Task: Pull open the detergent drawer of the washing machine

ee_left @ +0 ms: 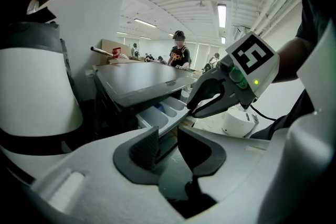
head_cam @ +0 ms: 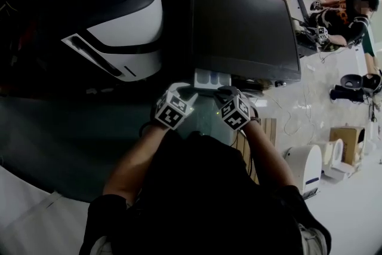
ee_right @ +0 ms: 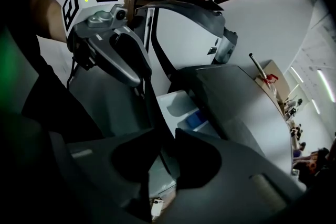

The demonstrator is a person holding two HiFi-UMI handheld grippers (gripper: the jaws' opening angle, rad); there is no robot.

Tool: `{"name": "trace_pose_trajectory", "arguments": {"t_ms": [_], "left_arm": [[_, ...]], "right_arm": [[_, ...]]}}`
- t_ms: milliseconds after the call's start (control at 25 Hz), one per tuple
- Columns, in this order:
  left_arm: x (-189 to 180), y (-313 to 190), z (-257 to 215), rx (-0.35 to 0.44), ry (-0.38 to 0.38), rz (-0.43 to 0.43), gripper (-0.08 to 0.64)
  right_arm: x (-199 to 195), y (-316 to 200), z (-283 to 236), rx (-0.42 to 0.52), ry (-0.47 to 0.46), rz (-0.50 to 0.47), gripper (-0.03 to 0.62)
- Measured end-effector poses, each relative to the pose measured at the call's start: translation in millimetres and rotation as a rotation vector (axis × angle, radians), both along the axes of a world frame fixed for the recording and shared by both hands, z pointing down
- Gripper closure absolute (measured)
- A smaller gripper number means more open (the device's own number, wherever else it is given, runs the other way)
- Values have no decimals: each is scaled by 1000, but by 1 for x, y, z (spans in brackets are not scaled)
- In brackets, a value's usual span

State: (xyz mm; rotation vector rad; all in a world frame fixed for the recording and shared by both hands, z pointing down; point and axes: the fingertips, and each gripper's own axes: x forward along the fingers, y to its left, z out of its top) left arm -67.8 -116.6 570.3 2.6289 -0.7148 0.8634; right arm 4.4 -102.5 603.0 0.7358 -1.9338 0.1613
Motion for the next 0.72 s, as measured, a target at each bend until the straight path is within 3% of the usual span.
{"name": "trace_pose_trajectory", "arguments": {"t_ms": [240, 480, 720], "left_arm": [[5, 19, 7, -30, -55, -47, 450], [9, 34, 7, -33, -49, -112, 446], [4, 52, 13, -69, -55, -149, 488]], "right_arm": [[1, 21, -4, -19, -64, -26, 509], [5, 39, -4, -62, -125, -55, 514], [3, 61, -3, -85, -150, -86, 517]]}}
